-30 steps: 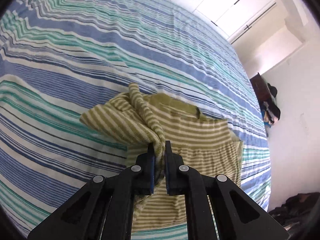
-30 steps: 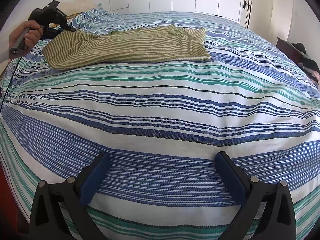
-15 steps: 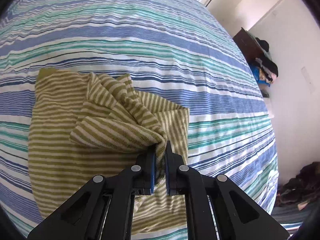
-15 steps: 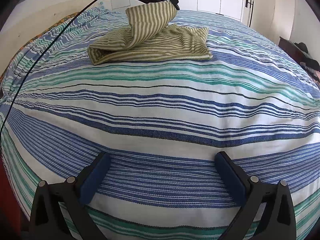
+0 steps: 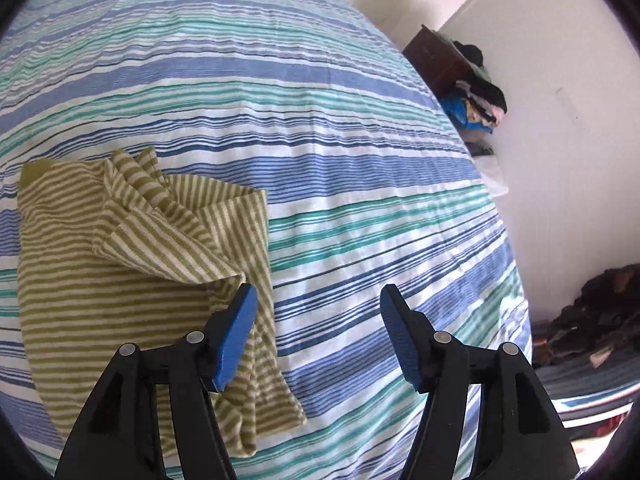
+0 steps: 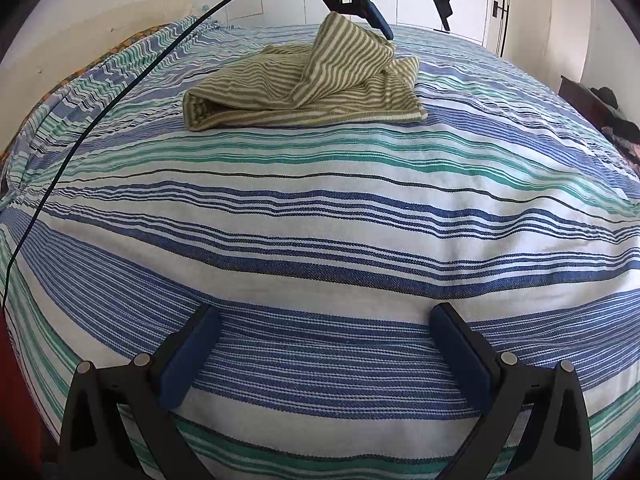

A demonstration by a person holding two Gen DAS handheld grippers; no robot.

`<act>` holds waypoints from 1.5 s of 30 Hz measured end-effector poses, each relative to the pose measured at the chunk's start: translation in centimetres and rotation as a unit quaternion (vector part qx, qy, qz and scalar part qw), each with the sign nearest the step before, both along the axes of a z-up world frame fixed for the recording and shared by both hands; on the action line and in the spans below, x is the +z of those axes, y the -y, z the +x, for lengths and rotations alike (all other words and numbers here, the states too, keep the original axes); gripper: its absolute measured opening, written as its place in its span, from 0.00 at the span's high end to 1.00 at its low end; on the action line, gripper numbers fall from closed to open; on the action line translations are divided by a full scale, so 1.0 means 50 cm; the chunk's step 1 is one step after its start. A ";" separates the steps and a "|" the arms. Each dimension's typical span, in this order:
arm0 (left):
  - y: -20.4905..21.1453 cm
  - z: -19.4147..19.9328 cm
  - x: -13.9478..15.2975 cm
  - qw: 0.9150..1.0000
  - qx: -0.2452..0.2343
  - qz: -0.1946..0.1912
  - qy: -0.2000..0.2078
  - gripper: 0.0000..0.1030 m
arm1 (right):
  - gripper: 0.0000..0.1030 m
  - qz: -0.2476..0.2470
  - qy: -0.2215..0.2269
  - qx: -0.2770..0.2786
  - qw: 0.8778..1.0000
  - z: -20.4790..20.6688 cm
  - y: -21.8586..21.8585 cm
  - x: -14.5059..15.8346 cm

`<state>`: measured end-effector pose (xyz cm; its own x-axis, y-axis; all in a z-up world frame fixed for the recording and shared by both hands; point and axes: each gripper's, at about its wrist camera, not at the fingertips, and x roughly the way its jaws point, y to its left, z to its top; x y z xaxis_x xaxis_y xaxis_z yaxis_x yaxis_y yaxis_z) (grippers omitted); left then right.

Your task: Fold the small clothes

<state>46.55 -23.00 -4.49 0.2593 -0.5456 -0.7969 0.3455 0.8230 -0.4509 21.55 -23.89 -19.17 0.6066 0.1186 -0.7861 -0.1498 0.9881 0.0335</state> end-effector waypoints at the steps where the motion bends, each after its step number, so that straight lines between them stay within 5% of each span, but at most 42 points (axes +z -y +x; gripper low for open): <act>1: -0.034 -0.014 0.025 1.000 0.007 -0.018 0.011 0.29 | 0.00 0.002 -0.001 0.001 1.000 0.000 0.001 0.001; 3: -0.124 -0.042 0.059 0.998 0.035 -0.030 0.043 0.17 | 0.00 0.011 -0.009 0.005 1.000 0.002 0.005 0.004; 6: -0.277 -0.093 0.062 0.990 0.092 0.029 0.101 0.15 | 0.01 0.053 -0.042 0.020 0.998 0.013 0.028 0.035; 8: -0.361 -0.129 0.028 0.985 0.110 0.072 0.115 0.15 | 0.07 0.148 -0.029 0.012 0.988 0.022 0.070 0.084; 11: -0.433 -0.177 -0.049 0.982 0.106 0.123 0.099 0.16 | 0.08 0.316 0.013 -0.022 0.948 0.069 0.150 0.141; 15: -0.424 -0.230 -0.117 0.978 0.066 0.165 0.113 0.16 | 0.27 0.413 -0.039 -0.042 0.909 0.206 0.180 0.128; 18: -0.373 -0.256 -0.137 0.967 0.015 0.206 0.150 0.16 | 0.30 0.418 -0.101 -0.093 0.898 0.283 0.173 0.086; 21: -0.345 -0.249 -0.148 0.957 0.011 0.235 0.171 0.17 | 0.37 0.440 -0.111 -0.139 0.880 0.322 0.180 0.056; 22: -0.346 -0.241 -0.151 0.960 0.018 0.227 0.166 0.32 | 0.55 0.441 -0.110 -0.144 0.879 0.330 0.179 0.051; 23: -0.350 -0.230 -0.155 0.966 0.025 0.208 0.149 0.52 | 0.95 0.433 -0.110 -0.148 0.882 0.341 0.177 0.048; 24: -0.358 -0.217 -0.163 0.977 0.028 0.177 0.119 0.92 | 0.94 0.408 -0.111 -0.162 0.891 0.347 0.178 0.050; 25: -0.369 -0.212 -0.168 0.983 0.037 0.151 0.098 0.94 | 0.94 0.391 -0.105 -0.176 0.897 0.344 0.182 0.057; 28: -0.365 -0.224 -0.183 0.981 0.035 0.158 0.104 0.94 | 0.94 0.375 -0.087 -0.187 0.904 0.326 0.197 0.074; 30: -0.355 -0.228 -0.205 0.978 0.025 0.182 0.097 0.92 | 0.94 0.346 -0.116 -0.195 0.910 0.329 0.200 0.043; 33: -0.361 -0.234 -0.210 0.976 0.035 0.195 0.087 0.77 | 0.93 0.348 -0.139 -0.184 0.909 0.344 0.204 0.011; 34: -0.367 -0.240 -0.204 0.976 0.037 0.196 0.087 0.62 | 0.84 0.346 -0.133 -0.175 0.912 0.346 0.204 0.019; 37: -0.395 -0.277 -0.166 0.974 0.052 0.182 0.120 0.39 | 0.52 0.314 -0.115 -0.142 0.932 0.335 0.214 0.063; 39: -0.420 -0.300 -0.140 0.973 0.074 0.164 0.145 0.36 | 0.49 0.239 -0.067 -0.153 0.957 0.317 0.230 0.125; 41: -0.445 -0.310 -0.129 0.971 0.111 0.144 0.154 0.34 | 0.49 0.224 -0.031 -0.119 0.967 0.323 0.225 0.186; 45: -0.493 -0.309 -0.158 0.970 0.191 0.102 0.113 0.32 | 0.39 0.324 -0.097 0.025 0.941 0.428 0.122 0.215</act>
<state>31.08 1.65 -12.37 0.5919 -0.2114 -0.7778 0.0686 0.9747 -0.2127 42.95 -29.97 -8.43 0.4398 0.6358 -0.6343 -0.1242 0.7425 0.6582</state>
